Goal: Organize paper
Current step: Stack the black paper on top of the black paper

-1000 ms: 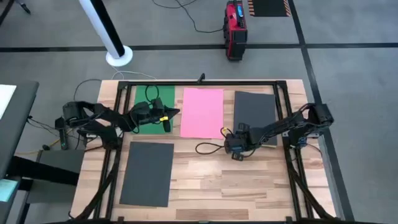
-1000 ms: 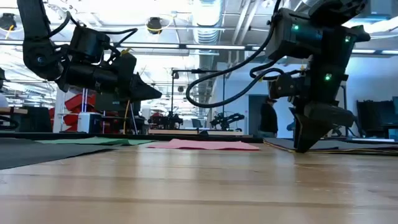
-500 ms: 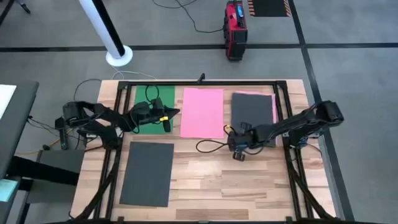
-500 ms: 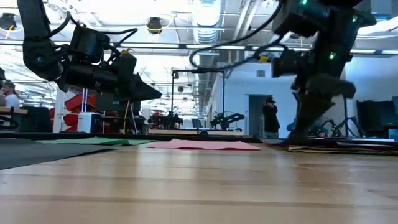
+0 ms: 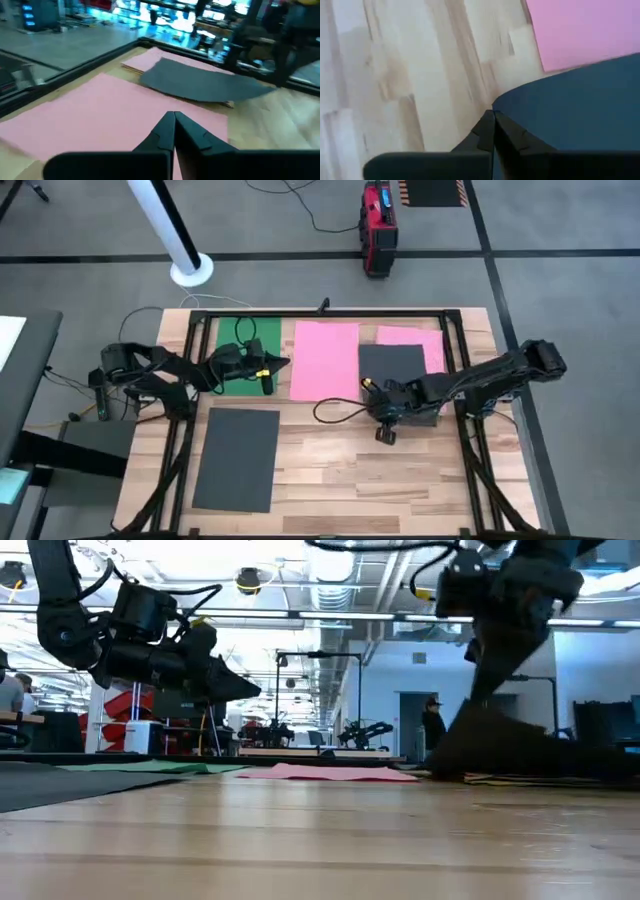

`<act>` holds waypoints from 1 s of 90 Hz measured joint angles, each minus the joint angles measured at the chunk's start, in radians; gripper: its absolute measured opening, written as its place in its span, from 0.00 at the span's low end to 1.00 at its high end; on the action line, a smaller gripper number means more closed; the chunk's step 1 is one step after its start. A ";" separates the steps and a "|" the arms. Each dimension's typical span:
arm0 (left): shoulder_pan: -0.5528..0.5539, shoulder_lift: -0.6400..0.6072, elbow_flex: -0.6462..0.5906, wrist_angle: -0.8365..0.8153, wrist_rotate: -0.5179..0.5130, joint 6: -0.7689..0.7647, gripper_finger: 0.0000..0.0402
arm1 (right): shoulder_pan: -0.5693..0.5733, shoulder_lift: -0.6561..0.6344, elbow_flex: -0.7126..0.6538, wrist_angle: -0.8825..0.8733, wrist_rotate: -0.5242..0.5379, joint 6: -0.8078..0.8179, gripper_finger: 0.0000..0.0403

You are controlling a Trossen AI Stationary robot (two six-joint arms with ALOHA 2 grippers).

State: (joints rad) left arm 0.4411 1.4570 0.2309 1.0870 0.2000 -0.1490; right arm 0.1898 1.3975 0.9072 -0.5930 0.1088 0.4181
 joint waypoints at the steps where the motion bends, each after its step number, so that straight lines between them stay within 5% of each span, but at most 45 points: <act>1: -0.002 0.000 0.004 0.000 0.010 0.000 0.00 | 0.000 0.000 0.001 -0.001 0.000 0.000 0.00; 20: -0.073 -0.001 0.101 0.001 0.148 0.137 0.00 | -0.008 0.000 0.005 -0.001 -0.010 -0.004 0.00; 37: -0.110 -0.091 0.150 -0.069 0.166 0.148 0.00 | 0.034 0.000 0.051 0.006 -0.101 0.038 0.00; 50: -0.134 -0.251 0.156 -0.222 0.220 0.060 0.00 | 0.088 0.000 0.104 0.051 -0.131 0.051 0.00; 65: -0.205 -0.478 0.155 -0.444 0.247 0.144 0.00 | 0.108 0.000 0.132 0.187 -0.134 0.056 0.00; 90: -0.297 -0.811 0.155 -0.710 0.089 0.122 0.00 | 0.111 0.083 0.191 0.314 -0.153 0.072 0.00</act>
State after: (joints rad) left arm 0.1443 0.6463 0.3862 0.3772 0.2888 -0.0269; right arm 0.3012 1.4803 1.0985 -0.2790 -0.0438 0.4897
